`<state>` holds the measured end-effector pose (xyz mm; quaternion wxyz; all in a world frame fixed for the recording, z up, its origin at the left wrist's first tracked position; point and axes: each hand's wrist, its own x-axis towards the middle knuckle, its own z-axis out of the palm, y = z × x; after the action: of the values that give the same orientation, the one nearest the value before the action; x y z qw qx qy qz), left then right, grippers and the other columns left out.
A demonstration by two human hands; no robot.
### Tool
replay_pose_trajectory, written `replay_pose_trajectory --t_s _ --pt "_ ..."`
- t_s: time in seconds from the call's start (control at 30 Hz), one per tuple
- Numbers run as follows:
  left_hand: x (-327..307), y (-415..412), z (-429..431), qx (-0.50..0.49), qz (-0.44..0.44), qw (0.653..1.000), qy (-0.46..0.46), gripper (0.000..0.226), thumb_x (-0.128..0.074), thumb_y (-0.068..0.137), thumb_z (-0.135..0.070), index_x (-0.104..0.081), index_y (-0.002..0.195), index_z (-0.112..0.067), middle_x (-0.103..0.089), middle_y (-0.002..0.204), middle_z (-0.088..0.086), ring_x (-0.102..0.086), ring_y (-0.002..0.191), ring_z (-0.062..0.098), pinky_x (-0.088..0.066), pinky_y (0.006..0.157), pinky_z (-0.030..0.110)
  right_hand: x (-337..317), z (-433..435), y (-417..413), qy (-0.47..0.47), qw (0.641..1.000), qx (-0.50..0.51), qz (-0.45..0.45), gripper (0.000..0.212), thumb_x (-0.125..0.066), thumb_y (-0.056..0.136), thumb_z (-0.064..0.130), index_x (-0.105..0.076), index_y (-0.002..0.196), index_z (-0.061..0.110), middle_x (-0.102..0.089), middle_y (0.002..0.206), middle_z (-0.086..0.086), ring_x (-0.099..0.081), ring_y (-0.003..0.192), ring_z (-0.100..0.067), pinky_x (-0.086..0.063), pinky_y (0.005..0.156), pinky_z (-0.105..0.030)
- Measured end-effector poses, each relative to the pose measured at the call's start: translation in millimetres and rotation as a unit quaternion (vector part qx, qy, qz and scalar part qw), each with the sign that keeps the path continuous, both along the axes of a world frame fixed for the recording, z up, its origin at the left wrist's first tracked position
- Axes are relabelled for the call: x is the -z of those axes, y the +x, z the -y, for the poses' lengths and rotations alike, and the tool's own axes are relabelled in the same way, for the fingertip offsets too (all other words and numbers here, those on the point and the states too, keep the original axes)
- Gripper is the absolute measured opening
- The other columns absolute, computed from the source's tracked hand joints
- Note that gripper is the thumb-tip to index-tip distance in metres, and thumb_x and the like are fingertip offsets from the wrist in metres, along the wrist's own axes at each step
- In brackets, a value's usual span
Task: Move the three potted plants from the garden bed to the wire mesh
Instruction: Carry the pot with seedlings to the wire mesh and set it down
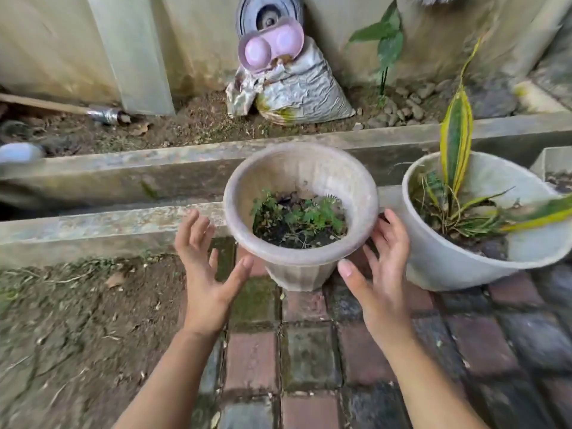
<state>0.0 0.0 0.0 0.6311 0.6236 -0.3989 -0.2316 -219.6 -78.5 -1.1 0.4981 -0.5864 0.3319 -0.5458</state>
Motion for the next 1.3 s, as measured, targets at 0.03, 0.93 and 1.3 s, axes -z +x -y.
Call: replay_pose_trajectory --t_s 0.03,0.93,1.3 --pt "7 -4 -1 0.008 -0.013 1.0 -0.002 0.096 -0.09 0.065 -0.073 -0.029 0.139 -0.076 -0.031 0.171 0.005 -0.033 0.162 0.017 -0.027 0.129 0.051 10 -2 1 -0.007 1.0 -0.004 0.001 0.087 -0.075 0.081 0.035 -0.026 0.153 0.039 -0.043 0.159 0.016 -0.038 0.152 -0.009 -0.035 0.12 -0.029" --pt "59 -31 47 0.102 -0.059 0.981 0.152 0.132 -0.099 0.055 -0.015 -0.014 0.155 -0.01 -0.041 0.155 0.011 -0.049 0.145 0.03 -0.048 0.121 0.058 65 41 10 0.161 0.973 -0.107 -0.129 0.146 -0.1 0.047 0.054 -0.013 0.161 0.027 -0.039 0.16 0.002 -0.043 0.145 -0.02 -0.043 0.118 -0.043" --pt "48 -48 36 0.093 -0.113 0.986 0.074 0.132 -0.099 0.05 -0.027 -0.022 0.156 -0.014 -0.051 0.156 0.013 -0.057 0.144 0.031 -0.049 0.12 0.059 57 14 7 0.145 0.987 -0.072 -0.005 0.118 -0.093 0.069 0.026 -0.022 0.163 0.029 -0.047 0.159 -0.001 -0.051 0.144 -0.018 -0.046 0.117 -0.05"
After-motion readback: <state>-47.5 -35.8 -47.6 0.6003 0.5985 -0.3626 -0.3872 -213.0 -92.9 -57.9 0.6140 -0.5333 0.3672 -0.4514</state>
